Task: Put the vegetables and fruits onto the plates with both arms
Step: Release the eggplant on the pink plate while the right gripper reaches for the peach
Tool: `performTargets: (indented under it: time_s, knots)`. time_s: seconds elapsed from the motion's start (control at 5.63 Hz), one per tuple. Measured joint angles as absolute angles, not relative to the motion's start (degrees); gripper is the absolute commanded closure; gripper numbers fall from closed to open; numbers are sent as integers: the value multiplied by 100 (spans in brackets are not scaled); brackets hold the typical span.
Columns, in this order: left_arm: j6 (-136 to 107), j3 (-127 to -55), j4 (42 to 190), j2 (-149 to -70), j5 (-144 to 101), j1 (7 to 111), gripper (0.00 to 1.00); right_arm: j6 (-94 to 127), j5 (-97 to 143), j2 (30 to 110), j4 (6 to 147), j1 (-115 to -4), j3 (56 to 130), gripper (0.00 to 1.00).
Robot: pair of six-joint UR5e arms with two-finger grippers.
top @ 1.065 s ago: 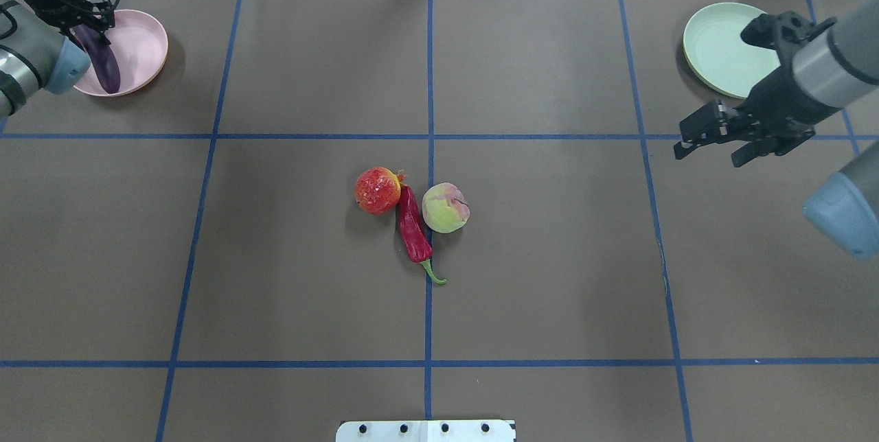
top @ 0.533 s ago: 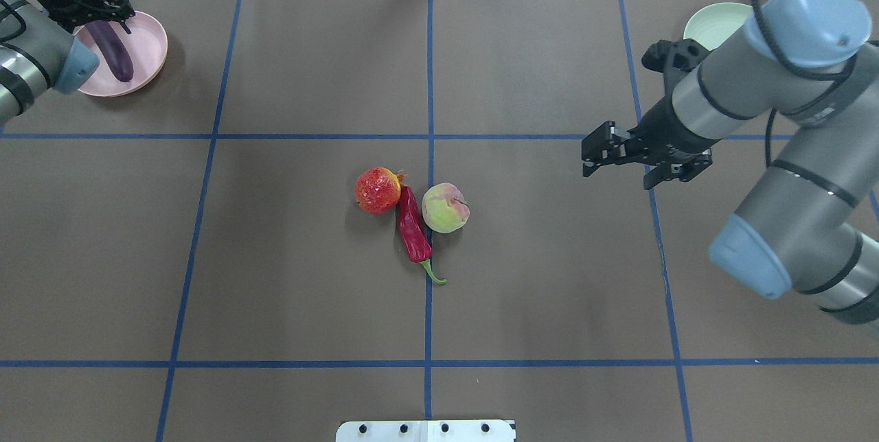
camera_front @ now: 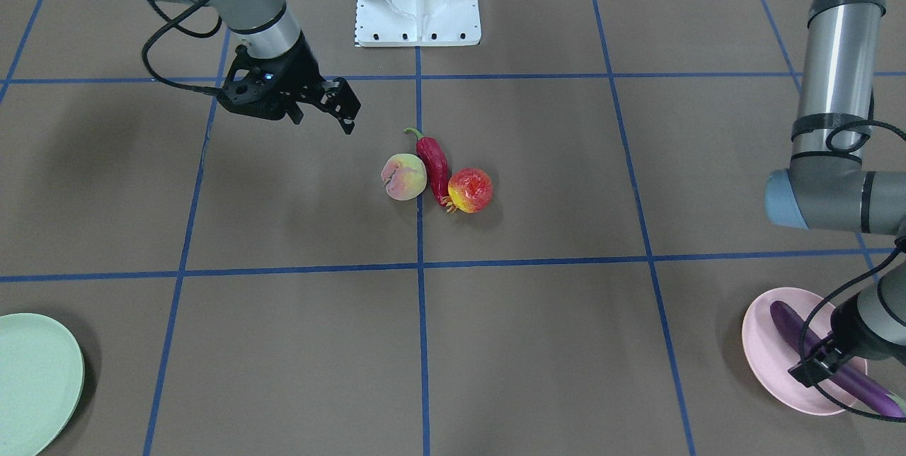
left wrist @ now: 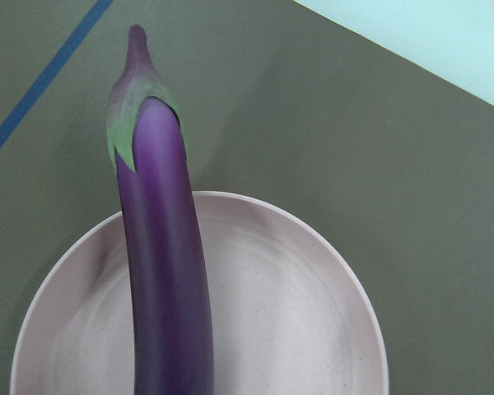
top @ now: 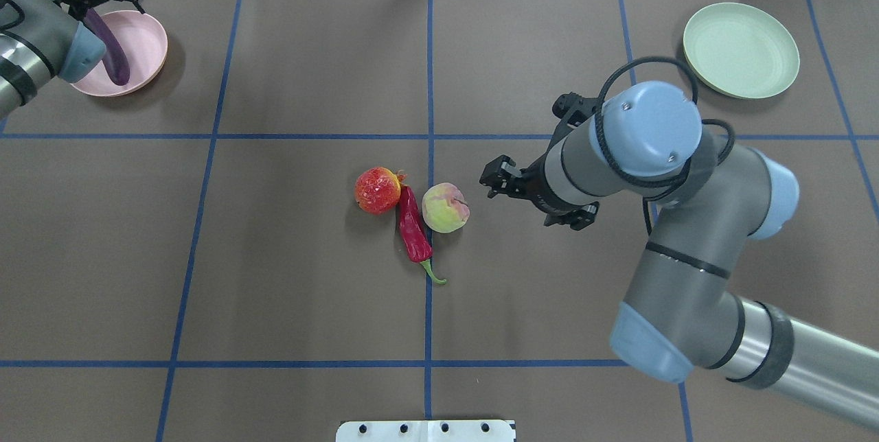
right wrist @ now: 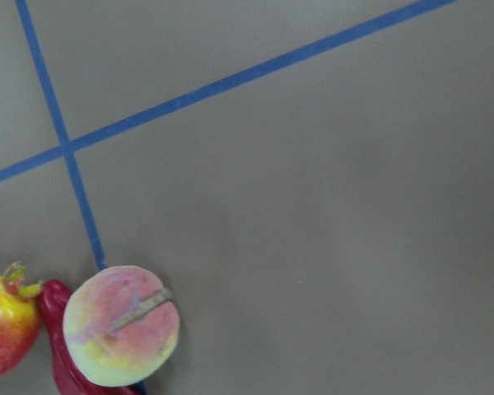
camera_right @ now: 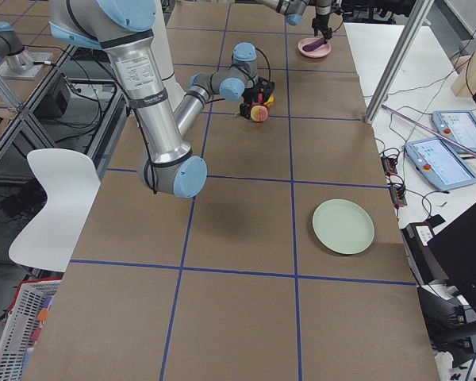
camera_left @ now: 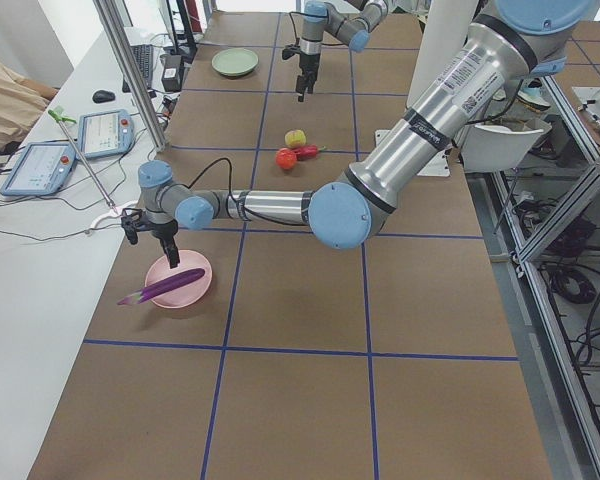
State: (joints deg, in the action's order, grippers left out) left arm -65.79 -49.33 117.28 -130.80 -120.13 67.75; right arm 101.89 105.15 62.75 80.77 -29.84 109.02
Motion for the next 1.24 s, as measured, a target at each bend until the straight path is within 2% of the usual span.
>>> performTargets:
  time_s: [0.53, 1.24]
  knots:
    - [-6793, -5099, 11732, -13044, -12012, 6749, 0, 12857, 9181, 5979, 7067, -2322, 10033, 1]
    - [-6907, -5221, 11733, -12992, -12006, 6710, 0, 13875, 8596, 5580, 7024, -2262, 9480, 2]
